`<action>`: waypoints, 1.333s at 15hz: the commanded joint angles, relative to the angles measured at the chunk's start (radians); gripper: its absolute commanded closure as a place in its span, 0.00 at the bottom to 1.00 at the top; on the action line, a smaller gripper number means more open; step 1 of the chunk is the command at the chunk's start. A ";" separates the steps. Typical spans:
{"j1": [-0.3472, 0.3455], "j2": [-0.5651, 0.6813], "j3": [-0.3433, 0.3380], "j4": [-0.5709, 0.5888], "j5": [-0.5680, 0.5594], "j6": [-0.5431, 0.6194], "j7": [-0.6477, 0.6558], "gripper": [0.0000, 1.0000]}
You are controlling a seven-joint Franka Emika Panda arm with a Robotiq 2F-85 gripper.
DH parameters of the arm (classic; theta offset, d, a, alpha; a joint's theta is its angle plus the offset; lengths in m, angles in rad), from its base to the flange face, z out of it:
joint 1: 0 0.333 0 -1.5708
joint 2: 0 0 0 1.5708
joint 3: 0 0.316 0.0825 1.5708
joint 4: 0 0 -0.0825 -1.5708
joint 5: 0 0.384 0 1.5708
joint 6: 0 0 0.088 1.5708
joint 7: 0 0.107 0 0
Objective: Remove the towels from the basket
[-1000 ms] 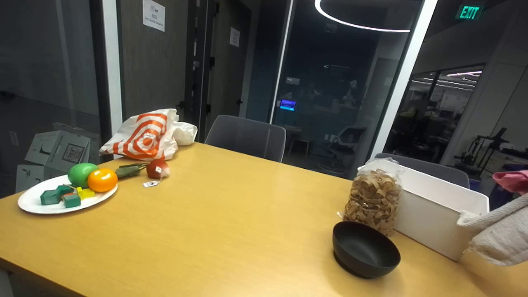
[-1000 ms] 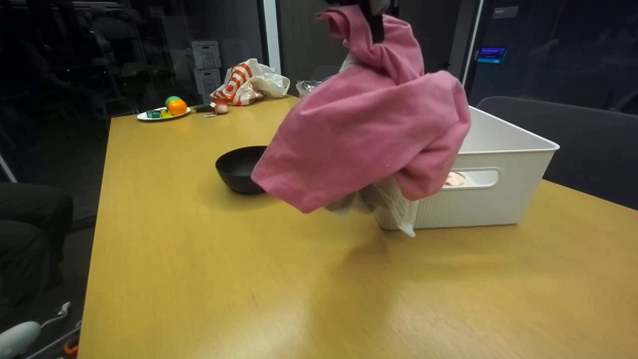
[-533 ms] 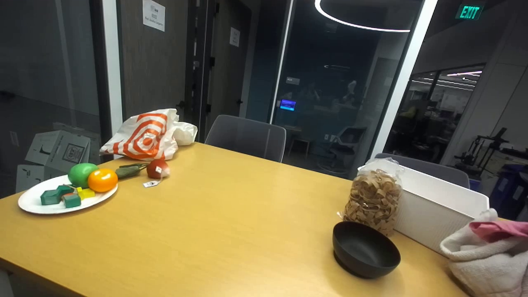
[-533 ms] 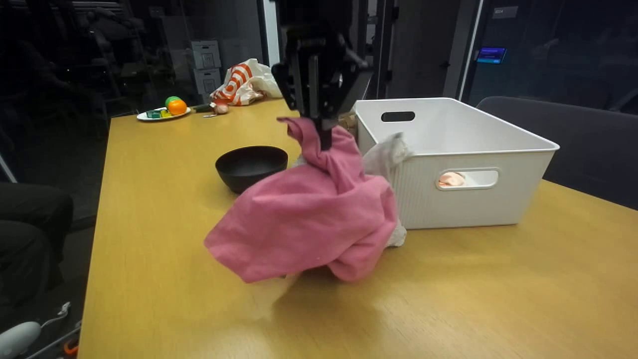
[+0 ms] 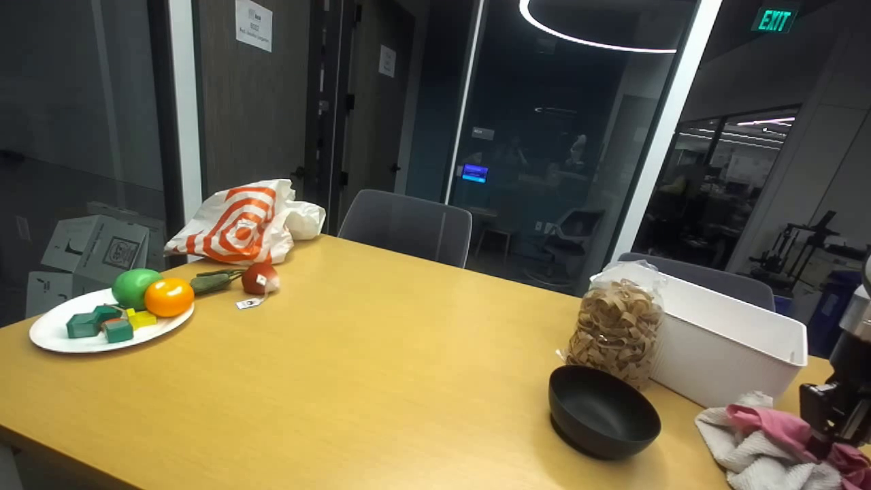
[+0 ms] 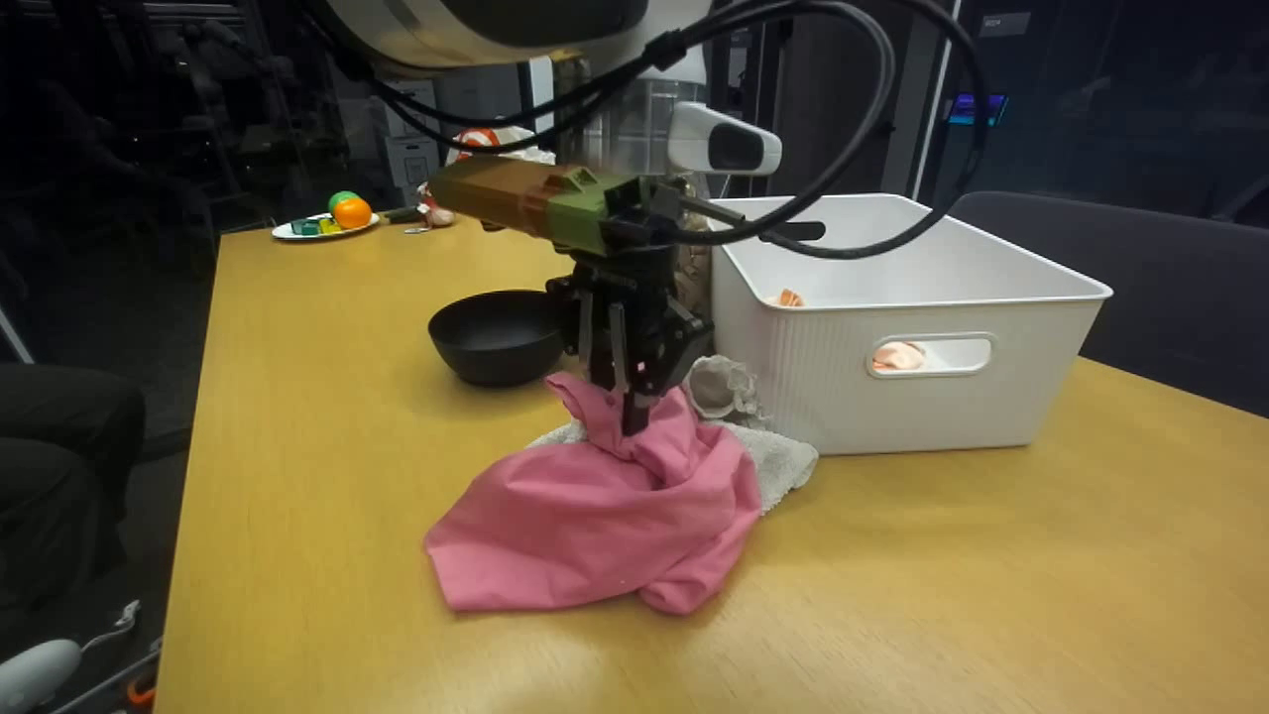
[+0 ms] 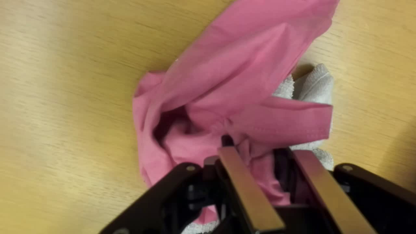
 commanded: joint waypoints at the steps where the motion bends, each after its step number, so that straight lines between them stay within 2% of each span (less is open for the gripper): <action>1: -0.005 -0.017 -0.012 0.015 0.053 0.017 -0.032 0.33; 5: -0.010 -0.066 -0.016 0.049 0.056 -0.002 -0.038 0.04; 6: -0.006 -0.079 -0.019 0.065 0.067 -0.012 -0.053 0.00; 10: 0.026 -0.109 -0.010 0.139 0.111 -0.026 -0.127 0.00; 13: 0.075 -0.098 0.016 0.217 0.128 -0.027 -0.177 0.00; 16: 0.121 -0.059 0.051 0.306 0.135 -0.025 -0.176 0.00; 20: 0.180 0.019 0.098 0.428 0.208 -0.054 -0.164 0.00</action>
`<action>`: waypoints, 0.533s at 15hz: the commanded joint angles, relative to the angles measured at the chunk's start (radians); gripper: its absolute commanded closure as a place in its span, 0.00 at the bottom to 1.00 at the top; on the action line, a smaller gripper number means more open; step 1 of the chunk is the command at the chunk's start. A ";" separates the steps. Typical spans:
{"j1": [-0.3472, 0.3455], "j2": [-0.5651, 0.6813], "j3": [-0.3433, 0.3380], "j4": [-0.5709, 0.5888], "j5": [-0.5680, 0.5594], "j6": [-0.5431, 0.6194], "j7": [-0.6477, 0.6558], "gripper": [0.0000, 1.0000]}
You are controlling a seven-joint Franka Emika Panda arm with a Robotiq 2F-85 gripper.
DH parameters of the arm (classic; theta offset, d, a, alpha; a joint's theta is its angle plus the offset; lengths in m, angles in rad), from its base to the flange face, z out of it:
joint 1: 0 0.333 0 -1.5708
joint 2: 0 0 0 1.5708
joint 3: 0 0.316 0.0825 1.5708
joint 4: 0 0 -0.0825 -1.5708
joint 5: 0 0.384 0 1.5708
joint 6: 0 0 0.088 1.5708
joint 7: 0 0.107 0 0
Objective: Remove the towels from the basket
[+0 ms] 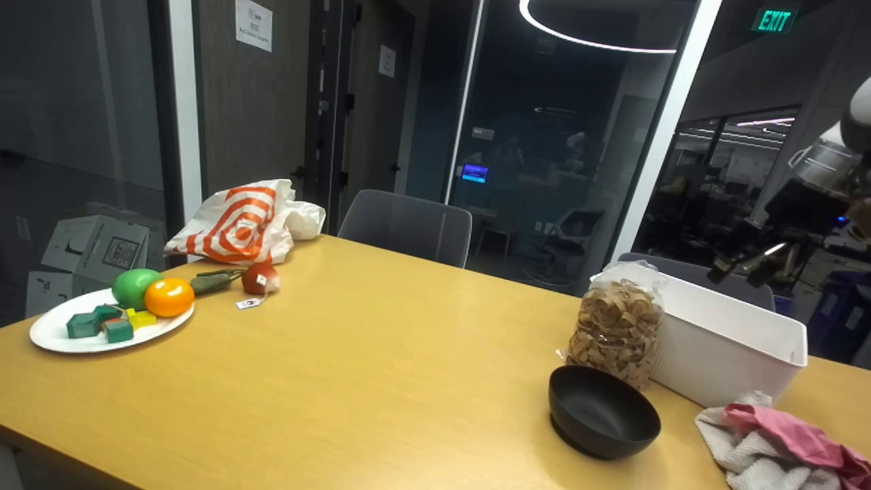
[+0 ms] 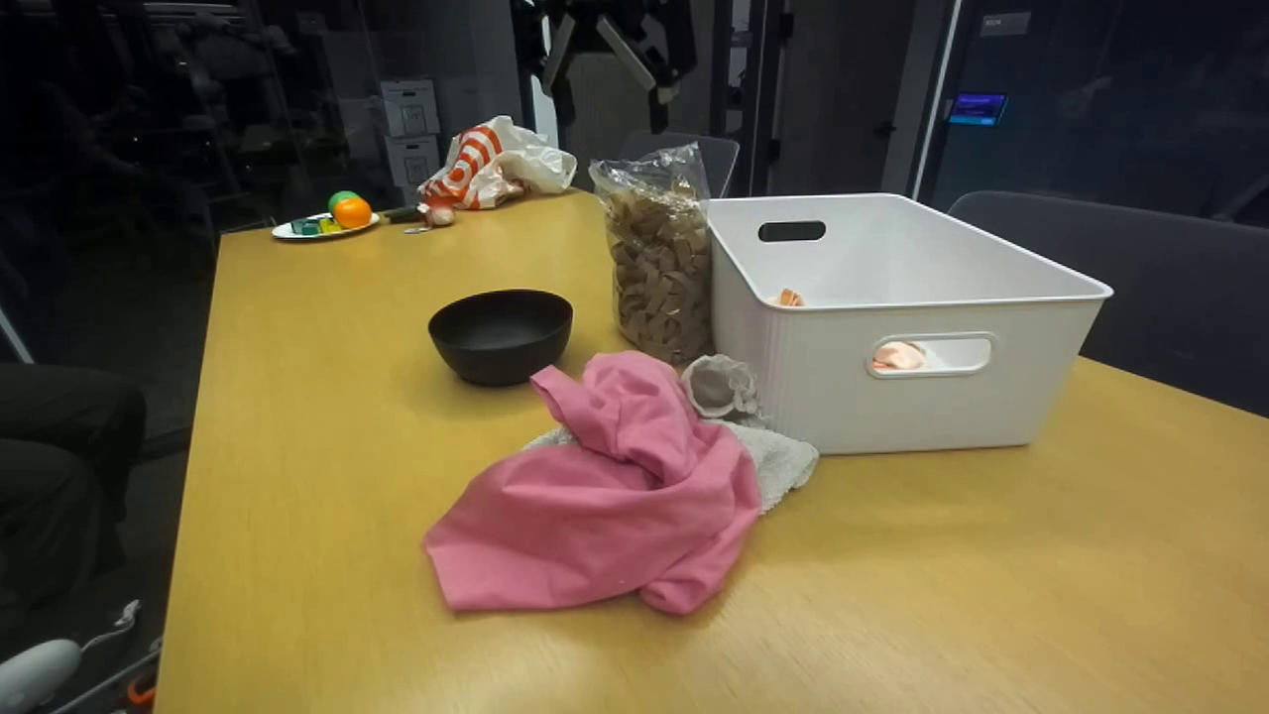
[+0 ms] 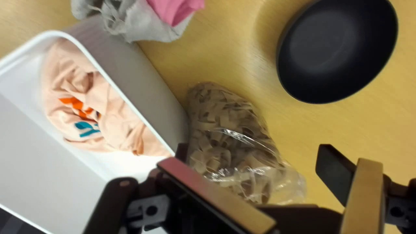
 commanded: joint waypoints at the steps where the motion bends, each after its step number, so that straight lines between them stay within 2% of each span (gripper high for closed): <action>1: 0.043 0.100 0.032 0.149 0.085 -0.051 -0.017 0.00; 8: 0.051 0.311 0.107 0.304 0.061 0.033 0.082 0.00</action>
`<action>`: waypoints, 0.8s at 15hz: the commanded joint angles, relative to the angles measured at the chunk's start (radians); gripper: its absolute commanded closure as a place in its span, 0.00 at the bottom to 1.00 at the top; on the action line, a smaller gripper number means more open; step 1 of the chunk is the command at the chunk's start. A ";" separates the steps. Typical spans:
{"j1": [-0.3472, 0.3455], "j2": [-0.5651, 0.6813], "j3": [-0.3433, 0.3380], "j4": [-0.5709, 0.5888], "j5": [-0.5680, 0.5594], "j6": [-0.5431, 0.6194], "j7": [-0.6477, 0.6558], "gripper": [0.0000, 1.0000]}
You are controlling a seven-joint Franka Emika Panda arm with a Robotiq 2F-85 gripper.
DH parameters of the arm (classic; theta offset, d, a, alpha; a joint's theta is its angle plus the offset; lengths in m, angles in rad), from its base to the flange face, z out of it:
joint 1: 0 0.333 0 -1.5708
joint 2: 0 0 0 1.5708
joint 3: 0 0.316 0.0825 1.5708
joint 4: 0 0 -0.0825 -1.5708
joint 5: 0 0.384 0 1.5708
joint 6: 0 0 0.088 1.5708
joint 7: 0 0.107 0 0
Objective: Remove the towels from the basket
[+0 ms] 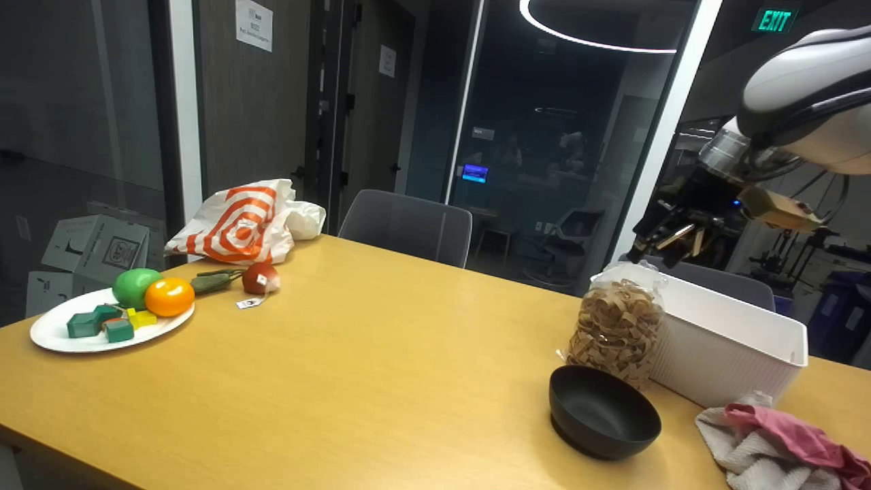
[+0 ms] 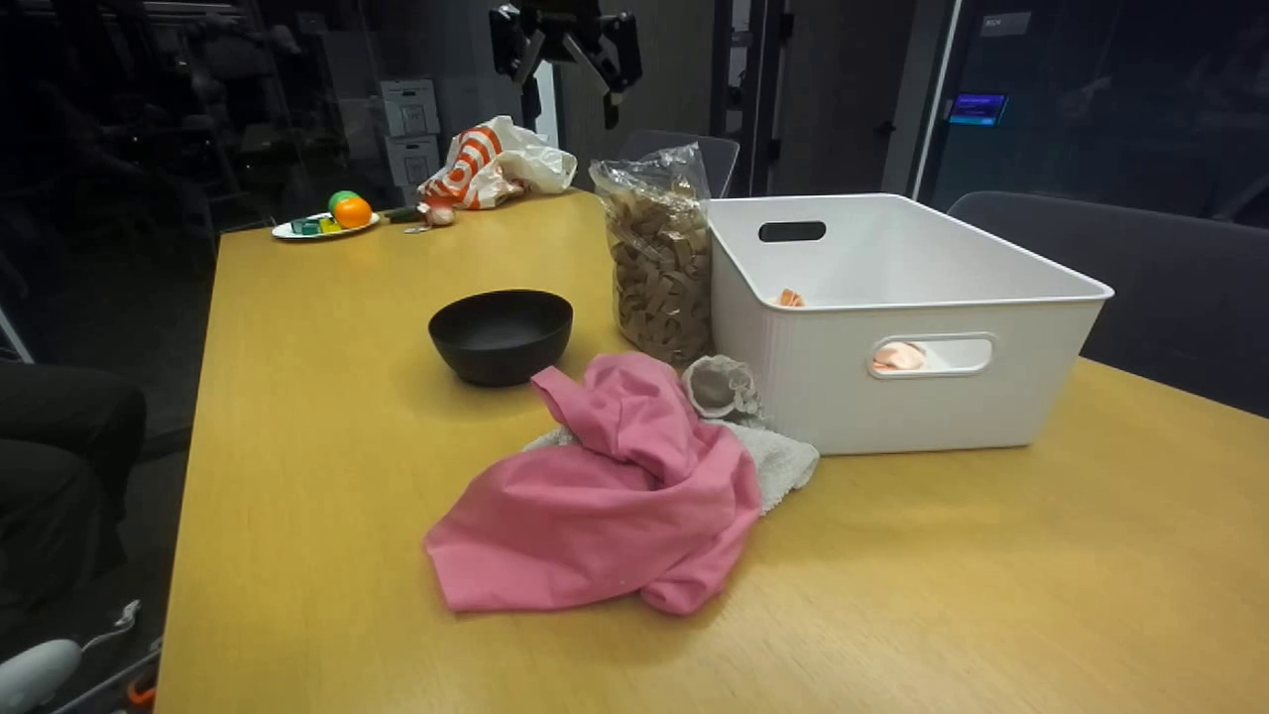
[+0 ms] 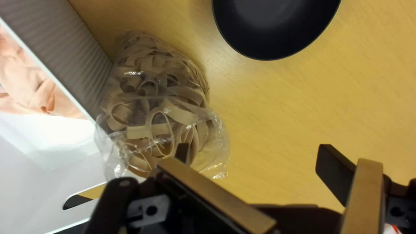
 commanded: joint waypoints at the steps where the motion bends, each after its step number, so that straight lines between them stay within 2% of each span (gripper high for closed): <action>1: -0.006 0.135 0.022 0.114 -0.010 0.032 0.068 0.00; 6: -0.009 0.231 0.018 0.183 -0.077 0.120 0.152 0.00; 12: -0.025 0.265 -0.012 0.214 -0.176 0.108 0.245 0.00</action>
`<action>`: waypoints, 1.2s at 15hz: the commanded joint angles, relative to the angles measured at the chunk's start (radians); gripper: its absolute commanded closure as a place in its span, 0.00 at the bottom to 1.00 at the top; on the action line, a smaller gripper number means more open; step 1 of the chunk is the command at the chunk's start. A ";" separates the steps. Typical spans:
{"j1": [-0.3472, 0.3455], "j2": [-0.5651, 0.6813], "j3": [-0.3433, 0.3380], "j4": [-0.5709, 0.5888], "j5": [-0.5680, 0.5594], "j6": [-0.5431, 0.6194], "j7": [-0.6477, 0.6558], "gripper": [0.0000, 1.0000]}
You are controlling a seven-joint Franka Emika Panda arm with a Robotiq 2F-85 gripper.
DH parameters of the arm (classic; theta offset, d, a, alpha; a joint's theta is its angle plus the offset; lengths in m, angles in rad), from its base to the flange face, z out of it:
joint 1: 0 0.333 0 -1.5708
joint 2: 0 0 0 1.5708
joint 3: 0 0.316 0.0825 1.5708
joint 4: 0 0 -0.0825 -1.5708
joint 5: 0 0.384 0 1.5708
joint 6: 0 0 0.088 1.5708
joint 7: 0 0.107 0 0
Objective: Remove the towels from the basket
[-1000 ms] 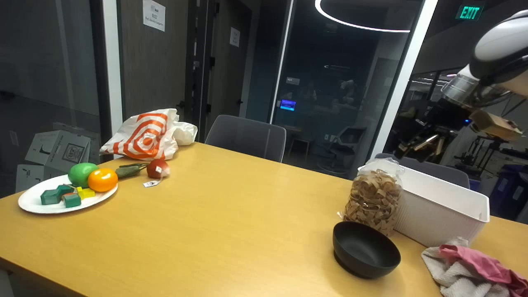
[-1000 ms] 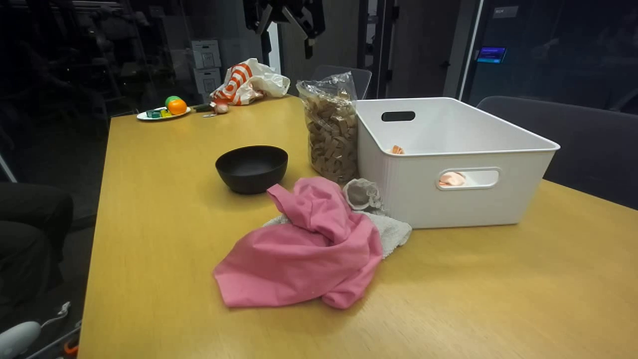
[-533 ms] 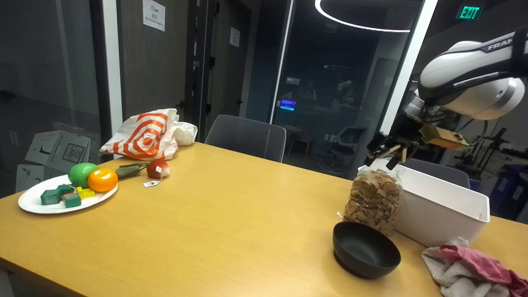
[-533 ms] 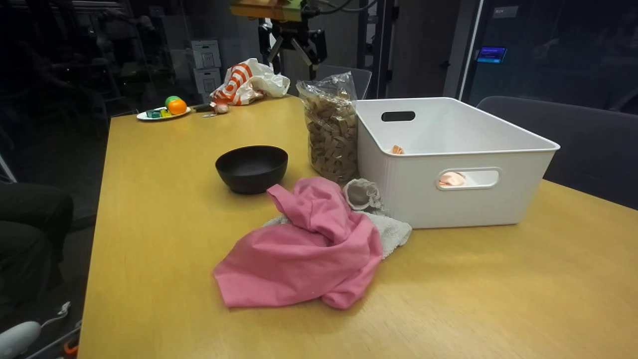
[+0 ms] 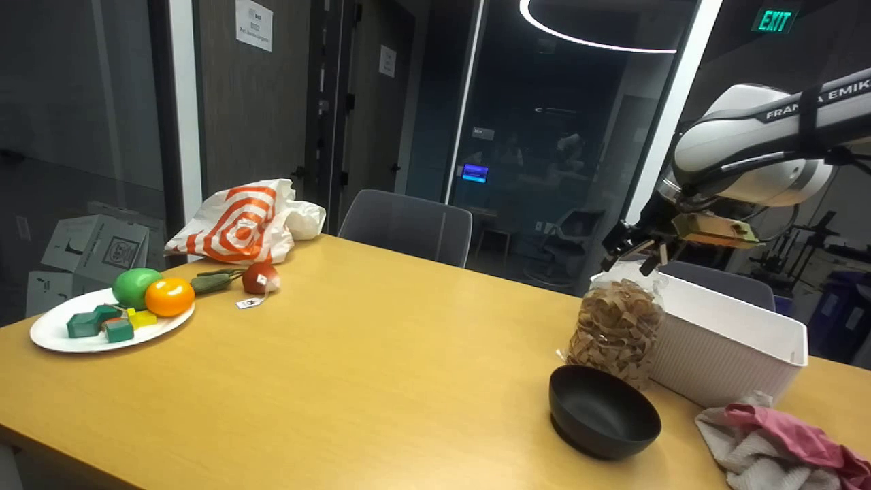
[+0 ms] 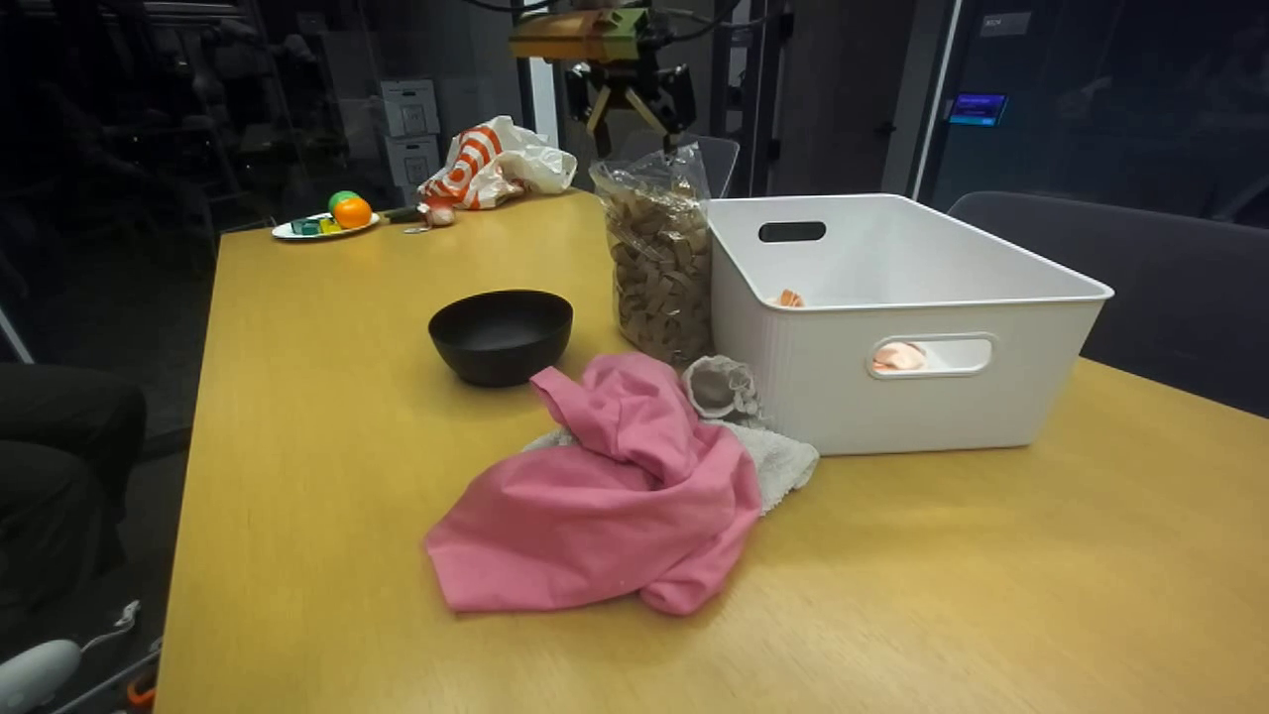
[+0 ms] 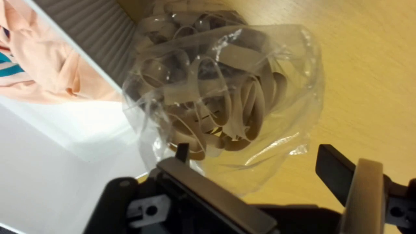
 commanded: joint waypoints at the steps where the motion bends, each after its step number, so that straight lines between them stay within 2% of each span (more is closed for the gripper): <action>1: -0.010 0.030 -0.011 0.036 -0.045 -0.012 0.055 0.00; 9: -0.005 0.059 -0.021 0.018 -0.109 0.022 0.087 0.00; 16: -0.004 0.085 -0.014 0.000 -0.113 0.022 0.077 0.00; 17: -0.003 0.088 -0.013 0.000 -0.113 0.022 0.075 0.03; 18: -0.003 0.089 -0.012 0.000 -0.113 0.023 0.072 0.25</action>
